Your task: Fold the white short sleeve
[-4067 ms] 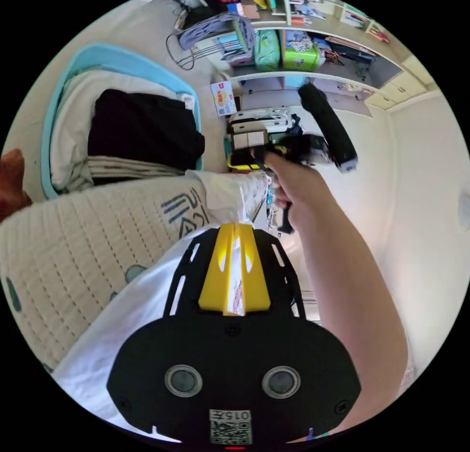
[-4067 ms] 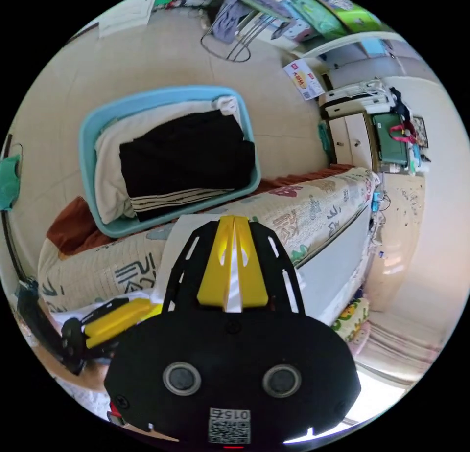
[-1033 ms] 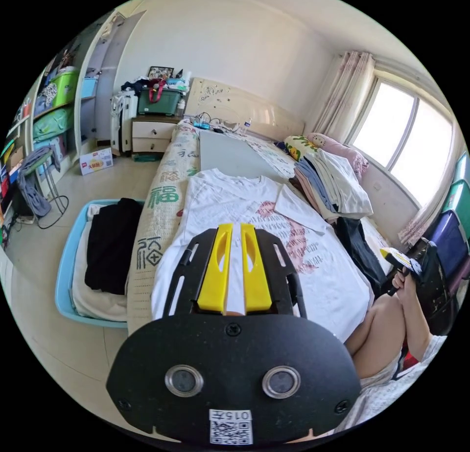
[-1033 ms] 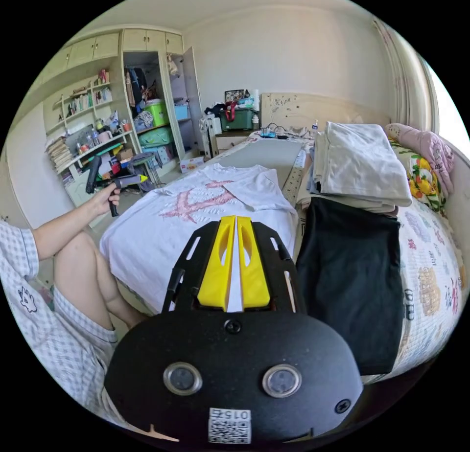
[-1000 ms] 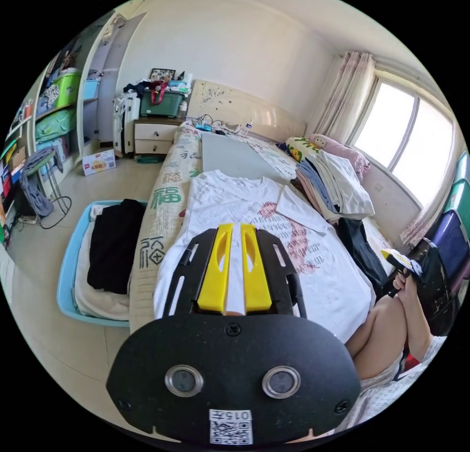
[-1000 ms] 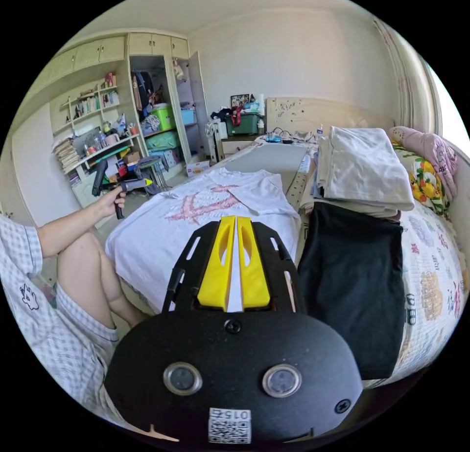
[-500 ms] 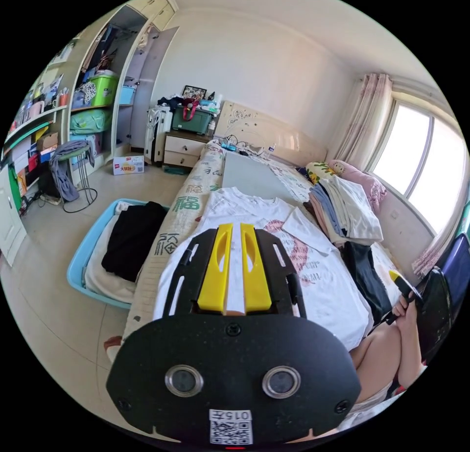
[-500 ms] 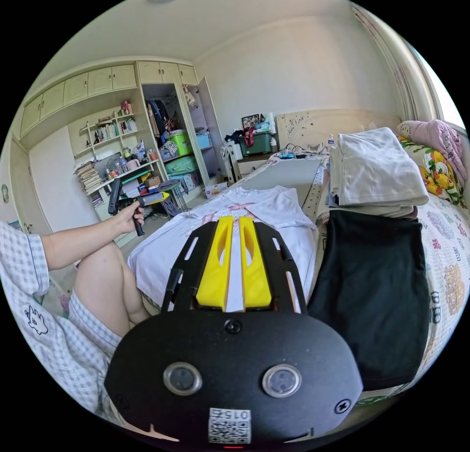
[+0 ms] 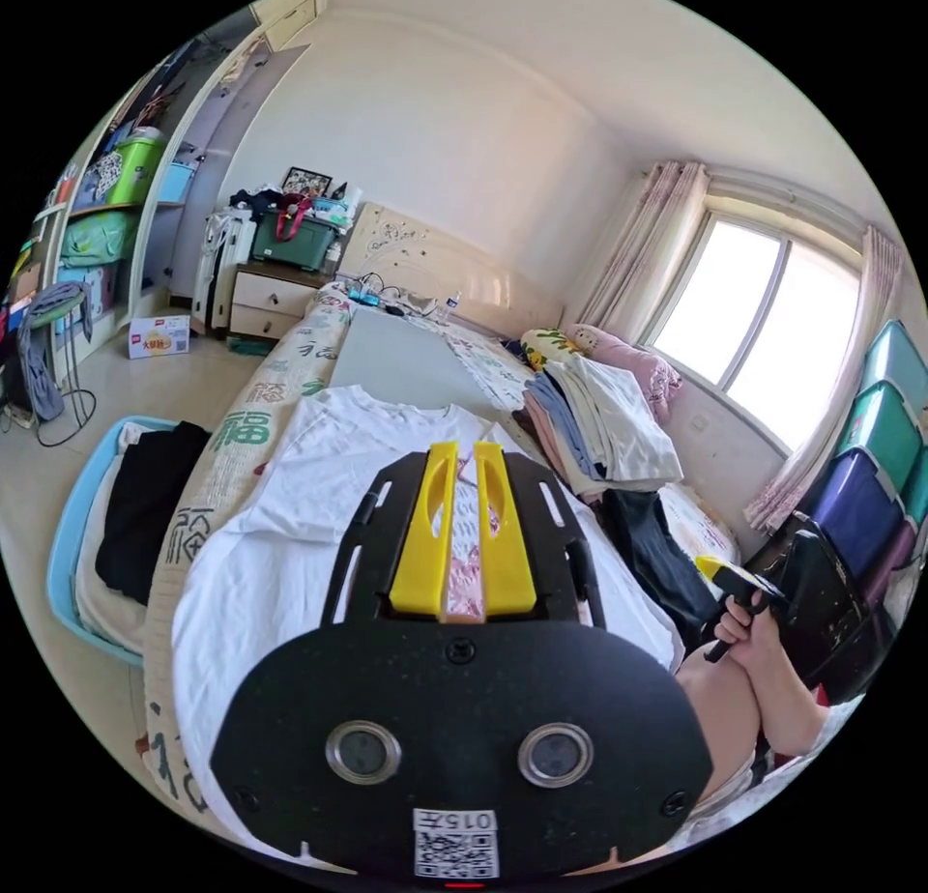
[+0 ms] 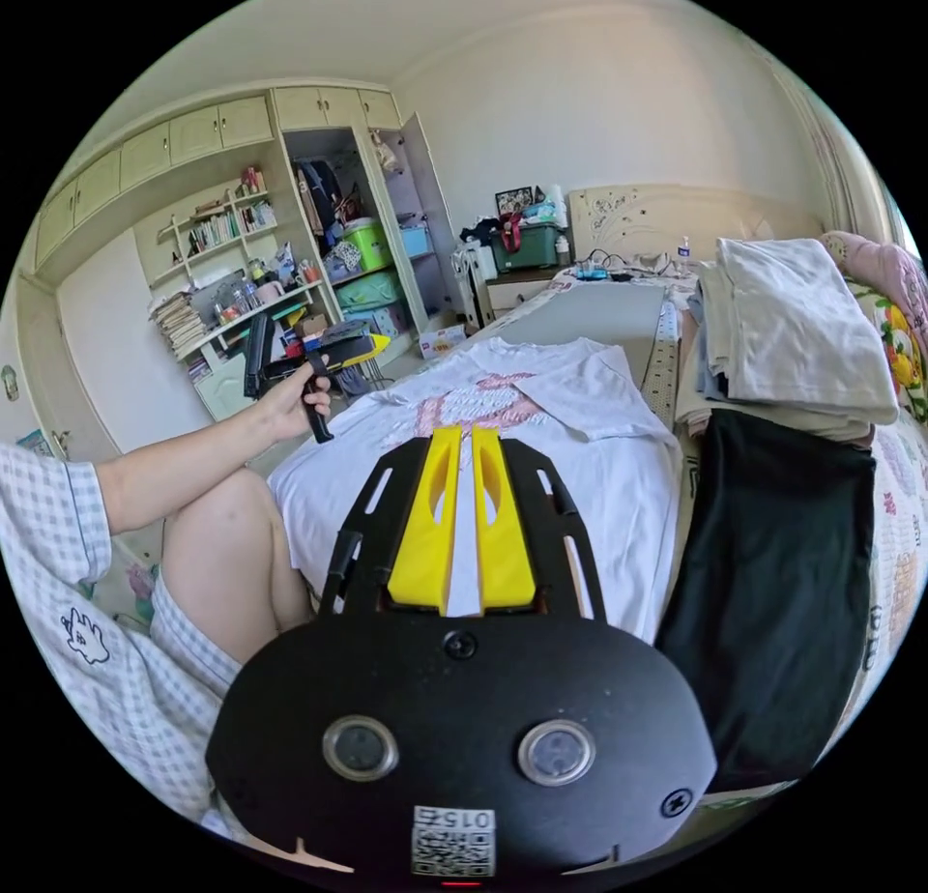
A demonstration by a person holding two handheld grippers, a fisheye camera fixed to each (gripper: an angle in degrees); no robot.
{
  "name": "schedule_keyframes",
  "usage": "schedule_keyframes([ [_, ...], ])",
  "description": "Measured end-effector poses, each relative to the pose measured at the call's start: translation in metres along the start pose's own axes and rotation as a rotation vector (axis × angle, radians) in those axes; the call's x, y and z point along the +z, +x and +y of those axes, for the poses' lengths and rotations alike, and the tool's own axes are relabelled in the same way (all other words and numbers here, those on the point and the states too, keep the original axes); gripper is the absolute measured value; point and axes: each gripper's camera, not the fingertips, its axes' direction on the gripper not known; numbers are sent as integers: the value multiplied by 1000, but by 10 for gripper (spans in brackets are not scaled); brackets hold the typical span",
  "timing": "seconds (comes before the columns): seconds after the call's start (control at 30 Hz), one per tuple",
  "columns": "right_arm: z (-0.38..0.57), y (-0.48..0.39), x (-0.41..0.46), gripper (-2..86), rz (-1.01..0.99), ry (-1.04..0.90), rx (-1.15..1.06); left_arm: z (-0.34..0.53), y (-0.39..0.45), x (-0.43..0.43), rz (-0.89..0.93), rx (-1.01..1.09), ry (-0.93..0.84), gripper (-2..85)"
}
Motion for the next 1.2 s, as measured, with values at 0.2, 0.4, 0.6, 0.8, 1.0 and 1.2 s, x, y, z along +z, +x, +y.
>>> schedule_keyframes([
  [0.2,-70,-44,40,40,33,-100,-83,-6,-46,-11,-14,-34,10,80],
  [0.4,-163,-69,72,51,209,-128,-216,-20,-113,-45,-84,-163,50,76],
  [0.6,-297,-124,157,59,28,-193,-314,-38,-155,-38,-379,-63,-143,74],
  [0.8,-429,-210,291,77,-136,-298,-418,-39,-184,15,-162,-137,-311,67],
  [1.0,-510,-248,374,71,-4,-444,-523,-38,-178,76,-228,-26,-455,57],
  [1.2,-565,-246,384,4,-18,-490,-466,-39,-191,106,-265,-59,-547,2],
])
